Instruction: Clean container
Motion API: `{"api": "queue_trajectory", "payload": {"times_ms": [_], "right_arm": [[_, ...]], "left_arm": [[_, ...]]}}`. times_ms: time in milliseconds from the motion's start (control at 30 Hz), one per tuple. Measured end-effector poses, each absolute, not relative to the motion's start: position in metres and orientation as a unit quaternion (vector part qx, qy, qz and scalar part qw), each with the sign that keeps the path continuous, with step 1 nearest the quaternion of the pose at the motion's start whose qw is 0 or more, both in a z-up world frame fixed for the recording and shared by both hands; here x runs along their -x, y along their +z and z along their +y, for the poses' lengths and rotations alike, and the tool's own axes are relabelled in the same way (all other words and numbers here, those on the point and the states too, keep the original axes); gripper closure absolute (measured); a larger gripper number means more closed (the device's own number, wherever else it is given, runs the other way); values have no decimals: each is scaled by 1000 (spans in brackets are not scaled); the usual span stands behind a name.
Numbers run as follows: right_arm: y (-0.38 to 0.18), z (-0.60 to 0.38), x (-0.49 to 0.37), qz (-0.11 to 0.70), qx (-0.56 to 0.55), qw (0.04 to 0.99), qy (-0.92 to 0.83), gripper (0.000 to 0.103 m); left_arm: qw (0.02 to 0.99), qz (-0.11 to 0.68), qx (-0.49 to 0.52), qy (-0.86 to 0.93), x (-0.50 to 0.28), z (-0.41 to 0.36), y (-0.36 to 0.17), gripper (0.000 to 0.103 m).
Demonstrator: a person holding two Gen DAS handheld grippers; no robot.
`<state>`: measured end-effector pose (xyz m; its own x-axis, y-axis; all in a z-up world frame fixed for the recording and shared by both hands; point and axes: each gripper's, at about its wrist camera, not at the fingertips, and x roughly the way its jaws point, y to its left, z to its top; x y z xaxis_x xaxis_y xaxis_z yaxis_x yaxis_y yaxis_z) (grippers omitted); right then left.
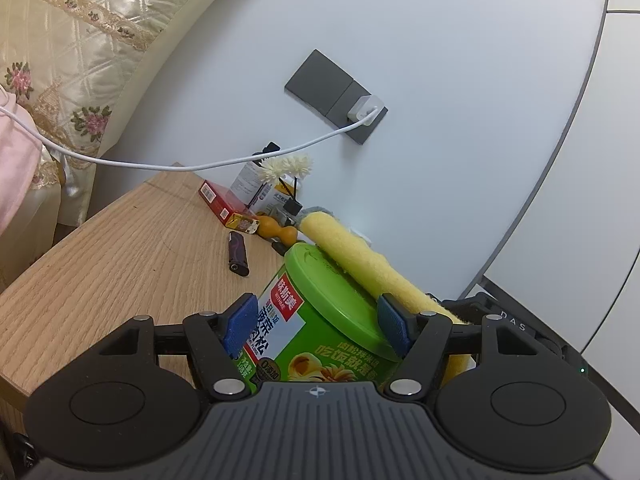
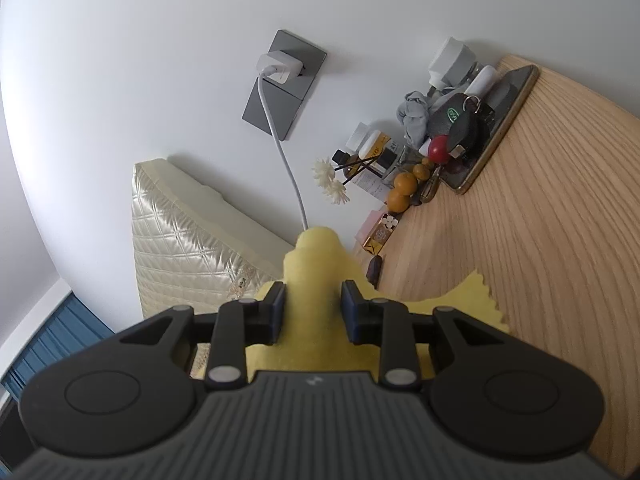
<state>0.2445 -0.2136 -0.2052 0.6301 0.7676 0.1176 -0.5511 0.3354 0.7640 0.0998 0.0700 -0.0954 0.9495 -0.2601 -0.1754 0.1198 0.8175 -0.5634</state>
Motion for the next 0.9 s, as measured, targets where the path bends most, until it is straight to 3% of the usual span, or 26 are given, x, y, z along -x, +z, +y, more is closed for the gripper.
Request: {"api": "queue_trajectory", "payload": {"times_ms": [33,100,133,300,400,900], "right_arm": [[-205,-213,-247,133,-407,806,409,72],[-205,-213,-248,132,-410,805,408,72],[-206,-215,-247,131,-411,805,407,72],[-208,-219,-242,131,-417,801,409,72],[-210,-219,-239,134,-419,799,411,72],[-219,-223,-214,136,-438,790,408,72]], "left_arm": [[947,123,278,-103,-97,69,-95,29],[951,119,266,-101,-90,67,-93,12],[952,117,266,-99,-87,67,-92,11],[946,118,284,-100,-82,67,-92,13],[942,134,288,-111,-87,63,-95,24],[943,134,288,-101,-103,71,-93,29]]}}
